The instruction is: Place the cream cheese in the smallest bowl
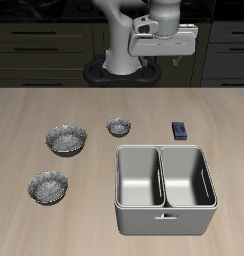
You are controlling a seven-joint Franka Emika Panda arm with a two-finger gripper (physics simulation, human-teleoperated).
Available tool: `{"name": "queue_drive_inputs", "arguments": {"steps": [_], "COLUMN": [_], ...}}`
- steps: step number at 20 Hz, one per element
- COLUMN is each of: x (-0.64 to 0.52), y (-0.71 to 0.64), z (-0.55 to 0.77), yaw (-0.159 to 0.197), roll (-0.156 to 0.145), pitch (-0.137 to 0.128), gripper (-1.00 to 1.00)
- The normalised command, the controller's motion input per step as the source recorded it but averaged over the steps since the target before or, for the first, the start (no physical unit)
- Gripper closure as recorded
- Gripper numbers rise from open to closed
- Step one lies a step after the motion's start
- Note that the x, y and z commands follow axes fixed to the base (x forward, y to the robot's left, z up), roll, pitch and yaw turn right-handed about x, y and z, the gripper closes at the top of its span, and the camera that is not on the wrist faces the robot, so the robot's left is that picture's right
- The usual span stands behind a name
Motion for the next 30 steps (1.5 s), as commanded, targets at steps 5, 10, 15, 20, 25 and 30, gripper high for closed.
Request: {"name": "queue_drive_inputs", "arguments": {"steps": [5, 10, 15, 20, 25, 30], "x": [0.12, 0.06, 0.08, 0.04, -0.02, -0.09], "y": [0.36, 0.38, 0.4, 0.22, 0.06, 0.05], "z": [-0.1, -0.1, -0.15, -0.12, -0.19, -0.26], "yaw": [0.02, 0.008, -0.003, 0.003, -0.02, 0.0], "roll": [-0.072, -0.064, 0.043, 0.012, -0.004, 0.007], "pitch": [-0.005, -0.054, 0.017, -0.02, -0.011, -0.038], "gripper": [-1.0, -1.0, -1.0, -1.0, -1.0, -1.0]}}
